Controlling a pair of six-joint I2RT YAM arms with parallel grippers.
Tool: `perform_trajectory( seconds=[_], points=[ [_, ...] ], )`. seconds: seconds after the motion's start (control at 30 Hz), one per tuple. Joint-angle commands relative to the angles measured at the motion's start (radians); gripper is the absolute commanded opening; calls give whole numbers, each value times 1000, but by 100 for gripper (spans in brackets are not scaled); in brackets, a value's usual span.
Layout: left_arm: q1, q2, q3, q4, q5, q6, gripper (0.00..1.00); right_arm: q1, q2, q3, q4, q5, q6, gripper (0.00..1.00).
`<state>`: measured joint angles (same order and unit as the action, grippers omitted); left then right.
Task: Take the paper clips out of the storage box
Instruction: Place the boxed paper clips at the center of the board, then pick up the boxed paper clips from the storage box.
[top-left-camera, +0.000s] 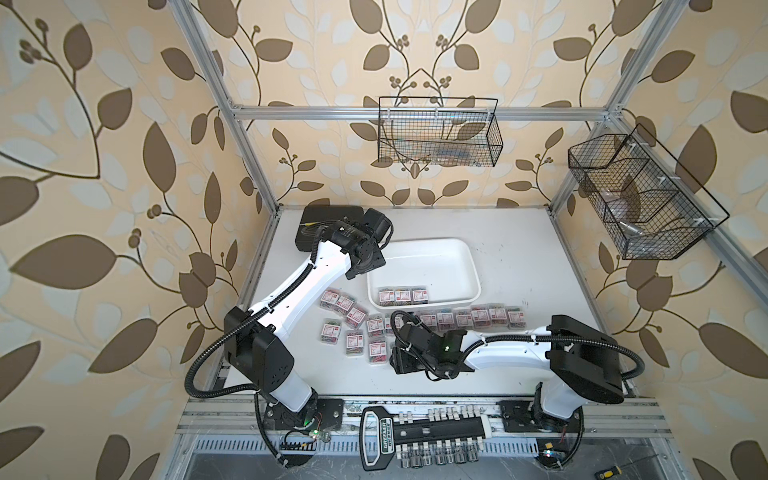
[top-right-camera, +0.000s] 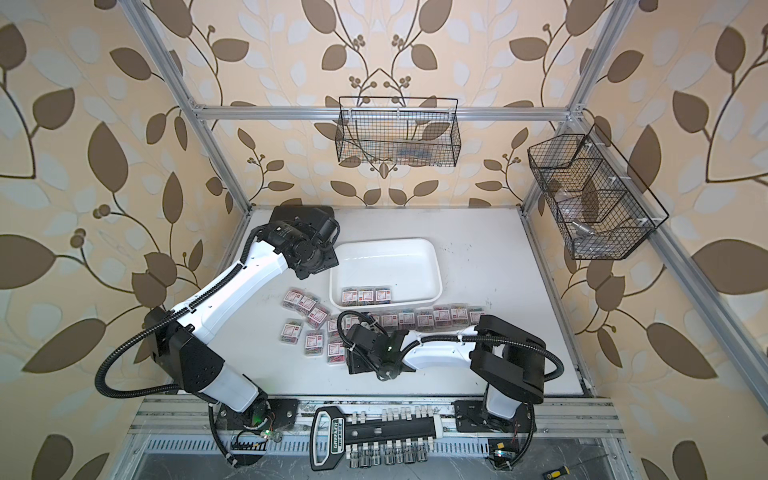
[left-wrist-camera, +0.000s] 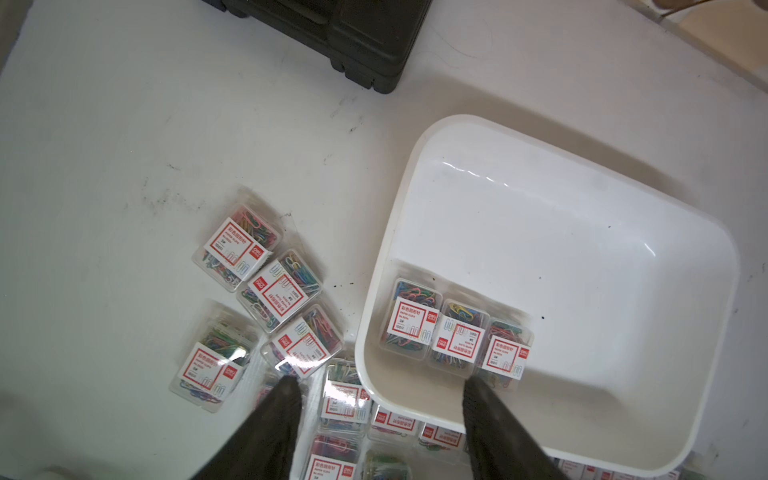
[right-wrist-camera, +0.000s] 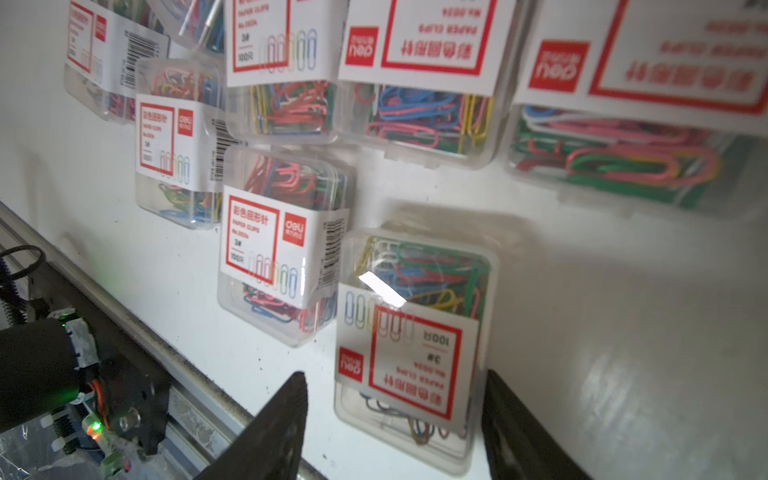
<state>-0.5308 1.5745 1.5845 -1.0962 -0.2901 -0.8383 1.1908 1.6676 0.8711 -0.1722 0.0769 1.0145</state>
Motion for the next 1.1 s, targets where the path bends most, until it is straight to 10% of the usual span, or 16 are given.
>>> perform_trajectory(
  seconds=[0.0, 0.57, 1.07],
  points=[
    [-4, -50, 27, -96, -67, 65, 65, -9, -28, 31, -7, -12, 36, 67],
    [-18, 8, 24, 74, 73, 23, 64, -360, -533, 54, -432, 43, -117, 75],
    [-57, 266, 35, 192, 113, -129, 61, -833, -535, 159, -523, -169, -382, 74]
  ],
)
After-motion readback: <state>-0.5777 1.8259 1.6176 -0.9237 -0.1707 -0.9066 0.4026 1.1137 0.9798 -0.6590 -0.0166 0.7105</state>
